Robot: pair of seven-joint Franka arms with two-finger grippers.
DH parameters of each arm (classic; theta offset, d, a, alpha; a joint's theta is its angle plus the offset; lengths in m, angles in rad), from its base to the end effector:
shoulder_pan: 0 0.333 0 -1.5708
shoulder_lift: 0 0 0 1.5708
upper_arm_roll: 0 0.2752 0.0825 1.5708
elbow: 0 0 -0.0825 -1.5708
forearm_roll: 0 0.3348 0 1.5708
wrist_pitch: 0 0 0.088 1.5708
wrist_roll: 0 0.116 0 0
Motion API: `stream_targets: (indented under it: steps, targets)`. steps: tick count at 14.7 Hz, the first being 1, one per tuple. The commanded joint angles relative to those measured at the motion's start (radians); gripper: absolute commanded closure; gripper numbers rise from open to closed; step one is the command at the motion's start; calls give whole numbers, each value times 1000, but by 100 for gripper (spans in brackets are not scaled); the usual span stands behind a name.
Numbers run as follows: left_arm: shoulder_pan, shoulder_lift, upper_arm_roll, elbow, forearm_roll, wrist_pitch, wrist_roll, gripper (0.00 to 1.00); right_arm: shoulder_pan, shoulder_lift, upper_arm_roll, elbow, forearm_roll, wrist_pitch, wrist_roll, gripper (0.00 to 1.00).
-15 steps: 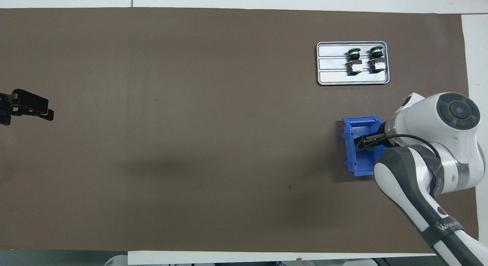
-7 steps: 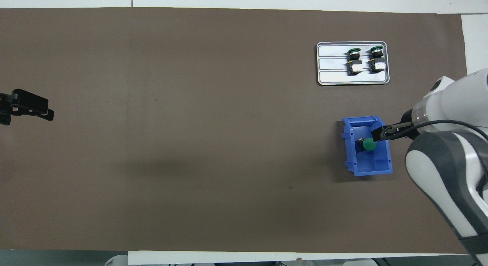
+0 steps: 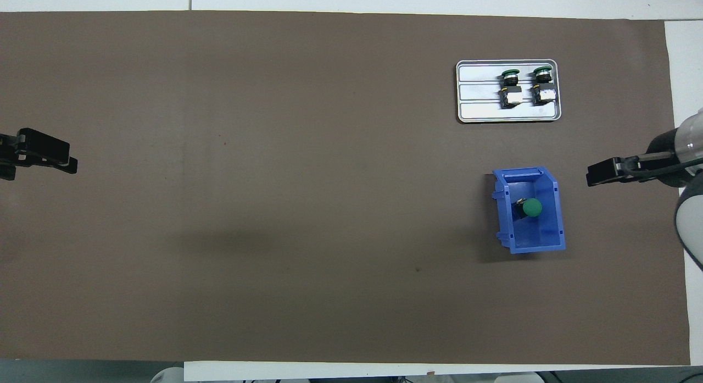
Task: Place and press button with both arms
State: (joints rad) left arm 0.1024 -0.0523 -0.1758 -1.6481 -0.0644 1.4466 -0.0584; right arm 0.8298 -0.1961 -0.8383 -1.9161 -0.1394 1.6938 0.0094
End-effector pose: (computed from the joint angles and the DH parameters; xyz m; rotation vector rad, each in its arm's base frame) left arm 0.4727 -0.0448 0.5582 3.0872 -0.0266 -0.2371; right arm 0.4677 -0.0386 0.5001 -3.1310 -0.0337 0.1380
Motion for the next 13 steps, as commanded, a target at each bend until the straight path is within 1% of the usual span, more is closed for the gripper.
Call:
stream_targets:
  steps: [1, 5, 7, 13]
  targets:
    - [7, -32, 1, -36, -8, 21, 8, 0, -25, -17, 4, 38, 0, -43, -16, 2]
    - [7, -32, 1, -36, -6, 23, 8, 0, -37, -17, 2, 104, -3, -98, -16, 2]
    - [7, -32, 1, -38, -8, 21, 8, 0, -66, -20, 5, 109, -3, -111, -17, 1]
    - [7, -32, 1, -36, -6, 23, 8, 0, -94, -23, 2, 114, -3, -108, -16, 1]
